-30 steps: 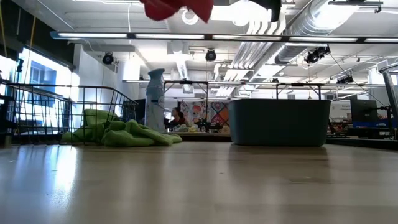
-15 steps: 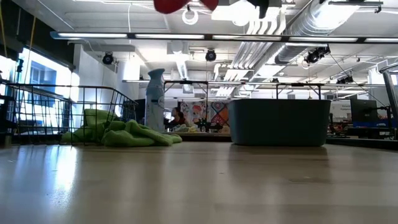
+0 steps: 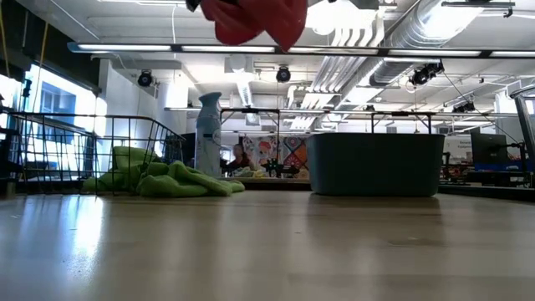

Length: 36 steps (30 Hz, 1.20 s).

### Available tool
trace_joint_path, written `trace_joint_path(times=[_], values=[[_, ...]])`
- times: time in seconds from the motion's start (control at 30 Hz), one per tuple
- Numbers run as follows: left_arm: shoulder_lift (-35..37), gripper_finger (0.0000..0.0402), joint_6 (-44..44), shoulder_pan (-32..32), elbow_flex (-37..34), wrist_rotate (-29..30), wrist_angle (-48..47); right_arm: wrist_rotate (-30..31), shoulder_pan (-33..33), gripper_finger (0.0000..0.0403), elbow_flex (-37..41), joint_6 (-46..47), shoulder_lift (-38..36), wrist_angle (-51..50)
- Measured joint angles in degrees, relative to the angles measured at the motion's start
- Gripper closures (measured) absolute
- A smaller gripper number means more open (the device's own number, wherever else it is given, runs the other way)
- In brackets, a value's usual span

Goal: Sort microfiber towel by color & place in baskets
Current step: Put the pink towel into the transparent bin

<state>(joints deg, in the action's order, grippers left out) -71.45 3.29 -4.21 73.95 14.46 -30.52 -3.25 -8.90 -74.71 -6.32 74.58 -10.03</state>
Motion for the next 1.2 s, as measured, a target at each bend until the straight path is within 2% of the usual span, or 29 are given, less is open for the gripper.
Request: trace_joint_path(times=[0.23, 0.5, 0.73, 1.2], values=[[-5.28, 0.0401, 5.66, -0.24, 0.0, -1.78, 4.0, -1.79, 0.25, 0.013, -9.19, -3.2, 6.49, -15.43], [-9.74, 0.0401, 6.42, -0.31, 0.0, -1.83, 3.27, -1.87, 0.34, 0.013, -13.33, -2.71, 11.4, -21.32], [-8.52, 0.0401, 6.43, -0.31, 0.0, -1.78, 4.14, -1.88, 0.68, 0.013, -13.45, -2.72, 12.4, -24.1], [-7.36, 0.0401, 6.87, -0.31, 0.0, -1.86, 4.71, -1.58, 1.89, 0.013, -13.4, -2.76, 14.39, -21.44]])
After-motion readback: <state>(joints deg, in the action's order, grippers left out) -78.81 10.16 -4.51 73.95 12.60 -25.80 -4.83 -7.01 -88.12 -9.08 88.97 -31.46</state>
